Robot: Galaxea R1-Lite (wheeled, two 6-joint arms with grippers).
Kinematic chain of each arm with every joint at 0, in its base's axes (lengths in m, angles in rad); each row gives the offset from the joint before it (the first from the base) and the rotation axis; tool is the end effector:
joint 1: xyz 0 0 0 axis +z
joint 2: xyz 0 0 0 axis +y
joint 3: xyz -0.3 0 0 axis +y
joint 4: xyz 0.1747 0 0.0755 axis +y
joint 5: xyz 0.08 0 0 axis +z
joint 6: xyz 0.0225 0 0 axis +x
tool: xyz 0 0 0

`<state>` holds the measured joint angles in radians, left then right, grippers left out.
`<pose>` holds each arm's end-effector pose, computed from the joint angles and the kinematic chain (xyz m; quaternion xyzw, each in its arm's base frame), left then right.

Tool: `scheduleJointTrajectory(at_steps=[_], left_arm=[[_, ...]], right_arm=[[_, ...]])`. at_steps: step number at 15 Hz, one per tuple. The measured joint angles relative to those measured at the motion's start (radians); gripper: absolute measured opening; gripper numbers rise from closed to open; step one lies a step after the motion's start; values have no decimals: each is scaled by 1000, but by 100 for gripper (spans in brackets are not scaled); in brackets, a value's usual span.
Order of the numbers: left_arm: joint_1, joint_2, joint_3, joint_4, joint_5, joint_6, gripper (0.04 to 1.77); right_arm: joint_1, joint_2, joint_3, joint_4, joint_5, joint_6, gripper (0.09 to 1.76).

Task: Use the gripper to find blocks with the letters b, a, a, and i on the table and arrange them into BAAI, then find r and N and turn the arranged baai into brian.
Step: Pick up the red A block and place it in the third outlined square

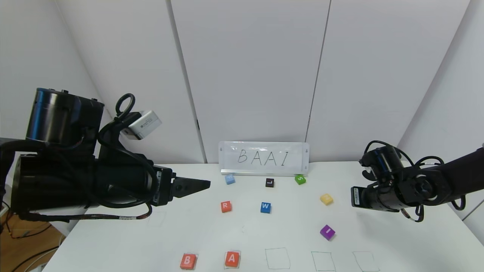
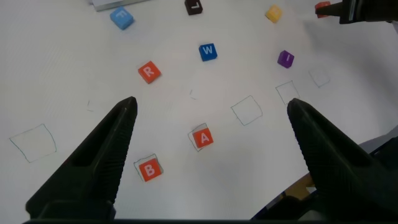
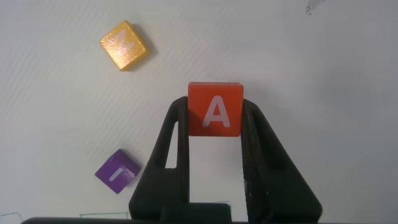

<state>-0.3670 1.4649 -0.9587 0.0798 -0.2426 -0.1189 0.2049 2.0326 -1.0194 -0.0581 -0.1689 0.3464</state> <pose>0.2244 -0.0921 0.2233 -0.0363 0.3048 -0.2697 0.9127 0.3427 0.0673 0.0769 0.0689 0.4476 -0.0621 0.8894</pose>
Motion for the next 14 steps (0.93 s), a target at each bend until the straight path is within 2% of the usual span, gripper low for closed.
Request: scheduleJointTrajectory(at_steps=[4, 14], left_arm=[[0, 0, 0, 2, 0, 0, 172], [0, 0, 0, 1, 0, 0, 172]], right_arm=[[100, -54, 21, 4, -60, 34, 54], [401, -67, -24, 67, -63, 135, 54]])
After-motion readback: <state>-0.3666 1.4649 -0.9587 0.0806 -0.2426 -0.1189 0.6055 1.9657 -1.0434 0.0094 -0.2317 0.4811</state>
